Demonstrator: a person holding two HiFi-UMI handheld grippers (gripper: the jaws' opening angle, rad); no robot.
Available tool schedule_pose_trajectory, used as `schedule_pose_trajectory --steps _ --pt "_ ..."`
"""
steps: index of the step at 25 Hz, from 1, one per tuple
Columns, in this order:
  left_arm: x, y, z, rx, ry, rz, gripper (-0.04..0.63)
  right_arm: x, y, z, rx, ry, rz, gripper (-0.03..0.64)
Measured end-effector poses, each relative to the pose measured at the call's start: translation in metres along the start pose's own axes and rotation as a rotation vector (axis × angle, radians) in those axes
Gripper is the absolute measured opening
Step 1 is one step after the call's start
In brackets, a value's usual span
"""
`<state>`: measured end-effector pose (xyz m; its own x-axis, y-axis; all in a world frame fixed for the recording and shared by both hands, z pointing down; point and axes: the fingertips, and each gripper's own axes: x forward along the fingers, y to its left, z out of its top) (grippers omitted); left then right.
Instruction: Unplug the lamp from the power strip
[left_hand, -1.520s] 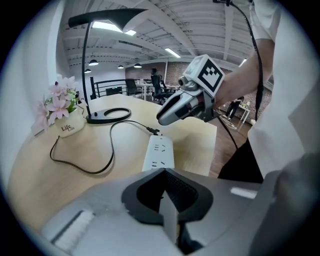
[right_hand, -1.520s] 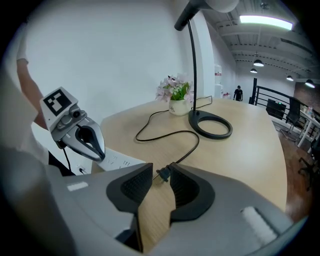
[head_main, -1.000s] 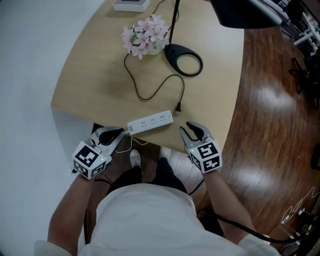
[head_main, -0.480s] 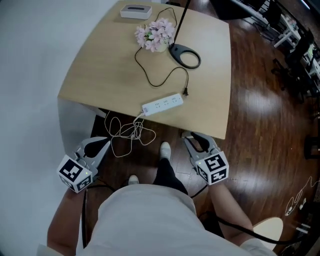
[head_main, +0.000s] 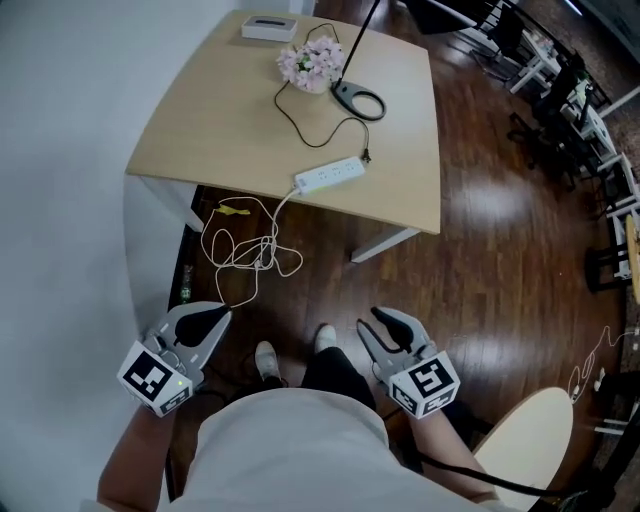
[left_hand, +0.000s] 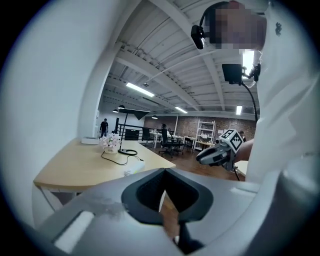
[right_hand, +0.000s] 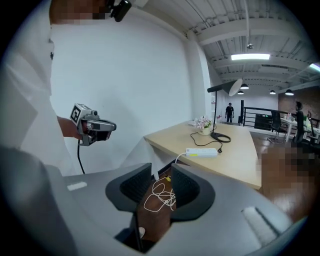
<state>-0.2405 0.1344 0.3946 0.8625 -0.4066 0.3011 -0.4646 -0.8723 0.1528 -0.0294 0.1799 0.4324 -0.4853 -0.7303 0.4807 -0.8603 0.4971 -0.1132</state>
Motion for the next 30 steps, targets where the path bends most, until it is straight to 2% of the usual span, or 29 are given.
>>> schedule_pose_trajectory --steps 5,10,14,21,30 --pt "-0.004 -0.036 0.004 0.033 -0.015 -0.01 0.005 -0.048 0.013 0.013 -0.017 -0.081 -0.028 0.127" --pt "0.003 -0.088 0.019 0.01 -0.047 -0.011 0.006 -0.094 0.015 0.016 -0.037 -0.104 -0.017 0.127" --pt "0.005 -0.124 0.022 0.058 -0.037 -0.034 0.006 -0.121 0.018 0.008 -0.039 -0.119 -0.02 0.127" --pt "-0.012 -0.152 0.011 0.039 -0.036 0.002 0.005 -0.149 0.033 0.003 -0.061 -0.147 0.01 0.127" --pt "-0.022 -0.171 0.006 0.051 -0.037 0.025 0.005 -0.17 0.043 -0.002 -0.074 -0.163 0.015 0.126"
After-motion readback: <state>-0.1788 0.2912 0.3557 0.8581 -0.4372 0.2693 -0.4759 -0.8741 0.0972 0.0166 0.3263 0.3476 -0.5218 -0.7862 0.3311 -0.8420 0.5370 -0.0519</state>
